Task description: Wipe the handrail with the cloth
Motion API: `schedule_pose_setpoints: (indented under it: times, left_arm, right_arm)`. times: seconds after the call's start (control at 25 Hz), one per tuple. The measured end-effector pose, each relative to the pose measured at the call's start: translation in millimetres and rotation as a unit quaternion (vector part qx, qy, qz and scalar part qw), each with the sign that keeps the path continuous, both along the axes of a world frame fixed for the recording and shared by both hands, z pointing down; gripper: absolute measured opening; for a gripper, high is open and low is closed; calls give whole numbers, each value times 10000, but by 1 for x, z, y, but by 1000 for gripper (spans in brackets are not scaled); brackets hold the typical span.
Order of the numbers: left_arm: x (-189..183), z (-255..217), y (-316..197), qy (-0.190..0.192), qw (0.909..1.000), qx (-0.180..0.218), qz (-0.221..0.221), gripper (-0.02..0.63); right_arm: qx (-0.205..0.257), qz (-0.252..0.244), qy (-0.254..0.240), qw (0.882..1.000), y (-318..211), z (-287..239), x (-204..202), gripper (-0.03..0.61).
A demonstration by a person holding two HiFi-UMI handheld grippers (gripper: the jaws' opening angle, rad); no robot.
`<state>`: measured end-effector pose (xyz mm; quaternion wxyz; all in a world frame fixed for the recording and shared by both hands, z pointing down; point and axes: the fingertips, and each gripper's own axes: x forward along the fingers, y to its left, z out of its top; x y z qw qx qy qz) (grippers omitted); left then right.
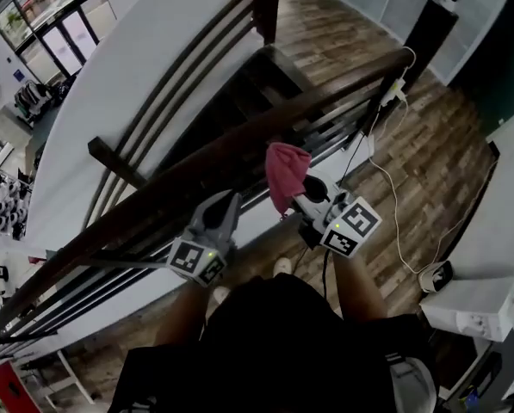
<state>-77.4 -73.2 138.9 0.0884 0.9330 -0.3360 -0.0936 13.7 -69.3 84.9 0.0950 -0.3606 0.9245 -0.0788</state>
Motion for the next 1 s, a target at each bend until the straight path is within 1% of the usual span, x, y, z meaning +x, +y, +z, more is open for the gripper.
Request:
schedule_pose_setpoints:
  times: [0.08, 0.2, 0.32, 0.44, 0.52, 0.6, 0.68, 0.76, 0.88, 1.0]
  left_arm:
    - [37, 2, -8, -20, 9997, 26, 243, -2]
    - [78, 5, -15, -55, 9982, 7, 591, -2]
    - [105, 11, -22, -144, 9952, -84, 964, -2]
    - [129, 12, -33, -168, 9908, -144, 1339, -2]
    - [146, 12, -38, -191, 9870, -93, 1595, -2]
    - [165, 12, -43, -243, 9831, 48, 1816, -2]
    - [182, 12, -51, -310, 9801, 118, 1959, -2]
    - [197, 18, -57, -373, 9778, 80, 2062, -2]
    - [222, 25, -67, -477, 9747, 64, 2182, -2]
    - [253, 26, -81, -518, 9748, 9, 2172, -2]
  right_arm:
    - [-7, 234, 45, 9997, -4, 6, 33, 46]
    - [-45, 657, -21, 9978, -9, 13, 73, 46]
    - [-102, 1101, -152, 9938, -13, 17, 103, 46]
    - [-184, 1517, -116, 9882, -18, 20, 127, 46]
    - [-214, 1802, -30, 9834, -21, 23, 143, 46]
    - [-210, 2118, 4, 9771, -25, 26, 162, 46]
    - [-235, 2459, -49, 9690, -32, 31, 184, 46]
    - [-287, 2751, -93, 9609, -38, 39, 206, 46]
    - [-338, 2970, -104, 9542, -52, 51, 239, 46]
    - [-417, 3116, -19, 9493, -76, 67, 276, 46]
